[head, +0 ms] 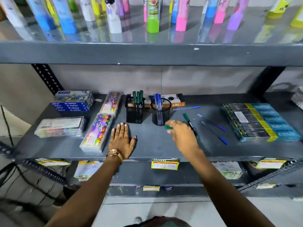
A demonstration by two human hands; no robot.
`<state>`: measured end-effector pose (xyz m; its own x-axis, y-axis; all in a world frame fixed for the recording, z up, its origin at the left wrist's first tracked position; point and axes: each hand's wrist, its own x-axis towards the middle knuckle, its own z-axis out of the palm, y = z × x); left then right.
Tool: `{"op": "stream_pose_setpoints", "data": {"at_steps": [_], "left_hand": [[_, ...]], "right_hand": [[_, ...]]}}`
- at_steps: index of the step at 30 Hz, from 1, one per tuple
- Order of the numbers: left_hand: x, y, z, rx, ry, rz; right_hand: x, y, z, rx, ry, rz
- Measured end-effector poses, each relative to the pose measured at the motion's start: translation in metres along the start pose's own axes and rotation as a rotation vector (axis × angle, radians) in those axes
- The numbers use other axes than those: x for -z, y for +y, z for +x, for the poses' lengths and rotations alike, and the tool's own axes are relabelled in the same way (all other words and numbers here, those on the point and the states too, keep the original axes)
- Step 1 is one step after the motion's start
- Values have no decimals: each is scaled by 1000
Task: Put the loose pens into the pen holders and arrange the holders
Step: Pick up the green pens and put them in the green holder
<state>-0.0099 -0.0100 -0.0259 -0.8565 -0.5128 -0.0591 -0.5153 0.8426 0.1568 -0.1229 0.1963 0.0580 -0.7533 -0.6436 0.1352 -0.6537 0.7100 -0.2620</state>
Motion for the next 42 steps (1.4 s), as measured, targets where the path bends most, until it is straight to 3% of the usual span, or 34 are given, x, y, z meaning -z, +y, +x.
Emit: {"op": "stream_pose_setpoints", "data": {"at_steps": [3, 6, 12, 16, 21, 26, 30, 32, 34, 37, 39, 41, 42], "left_hand": [[-2, -1, -1, 24, 35, 0], [-2, -4, 0, 24, 60, -27], [0, -19, 1, -68, 72, -82], [2, -21, -1, -92, 114, -125], [3, -21, -3, -99, 135, -123], [3, -21, -3, -98, 124, -102], [4, -21, -3, -98, 107, -90], [3, -21, -3, -103, 100, -88], [2, -22, -3, -102, 104, -93], [0, -23, -1, -99, 108, -94], [-1, -23, -1, -100, 97, -80], [-1, -24, 0, -103, 89, -81], [-1, -24, 0, -103, 91, -87]], "right_hand": [[30, -24, 33, 98, 207, 462], [49, -51, 75, 183, 372, 750], [35, -84, 149, 22, 404, 950], [15, -94, 175, -59, 366, 905], [-15, -97, 173, -5, 239, 850], [-28, -95, 169, 90, 123, 447], [-26, -98, 165, 101, 85, 318], [-22, -97, 159, 129, 126, 257], [-19, -93, 146, 93, 275, 328], [-19, -74, 118, -102, 576, 540], [-23, -49, 98, -252, 712, 489], [-27, -17, 84, -372, 703, 324], [-29, -2, 79, -425, 601, 216]]}}
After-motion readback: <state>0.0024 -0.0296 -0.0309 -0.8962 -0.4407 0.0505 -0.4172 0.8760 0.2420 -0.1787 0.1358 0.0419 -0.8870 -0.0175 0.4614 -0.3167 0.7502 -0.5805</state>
